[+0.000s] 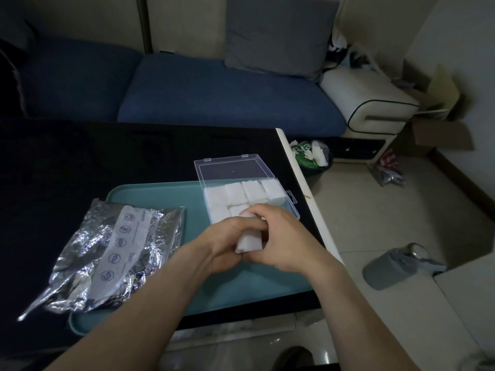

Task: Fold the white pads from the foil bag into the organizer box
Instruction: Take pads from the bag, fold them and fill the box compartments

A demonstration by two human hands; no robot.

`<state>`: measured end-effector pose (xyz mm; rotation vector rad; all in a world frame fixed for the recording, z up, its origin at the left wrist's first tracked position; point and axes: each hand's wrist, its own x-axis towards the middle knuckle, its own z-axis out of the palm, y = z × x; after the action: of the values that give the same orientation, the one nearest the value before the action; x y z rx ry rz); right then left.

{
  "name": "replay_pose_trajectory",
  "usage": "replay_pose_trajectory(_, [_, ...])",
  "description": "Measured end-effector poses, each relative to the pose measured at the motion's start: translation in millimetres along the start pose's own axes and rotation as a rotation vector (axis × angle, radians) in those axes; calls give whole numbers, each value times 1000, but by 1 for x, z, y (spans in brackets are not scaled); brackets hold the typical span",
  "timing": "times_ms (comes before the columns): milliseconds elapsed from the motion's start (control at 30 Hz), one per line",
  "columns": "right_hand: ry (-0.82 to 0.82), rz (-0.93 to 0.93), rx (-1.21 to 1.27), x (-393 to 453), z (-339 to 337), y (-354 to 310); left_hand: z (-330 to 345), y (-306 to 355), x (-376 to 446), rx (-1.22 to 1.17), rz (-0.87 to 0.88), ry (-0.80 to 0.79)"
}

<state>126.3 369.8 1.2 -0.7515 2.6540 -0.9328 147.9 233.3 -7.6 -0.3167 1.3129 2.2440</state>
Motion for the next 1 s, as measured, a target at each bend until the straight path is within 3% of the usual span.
replay_pose_trajectory(233, [-25,-90,43,-3,2,-3,-1,-1,1,24,26,58])
replay_pose_trajectory(633, [-191,-35,283,-7,-23,13,-2,8,-7,252,-145,-89])
replay_pose_trajectory(867, [-173,-31,572,-8,-28,22,1,8,-9,264,-158,-194])
replay_pose_trajectory(1000, [10,74,760,3,-31,37,-4,12,-9,265,-230,-240])
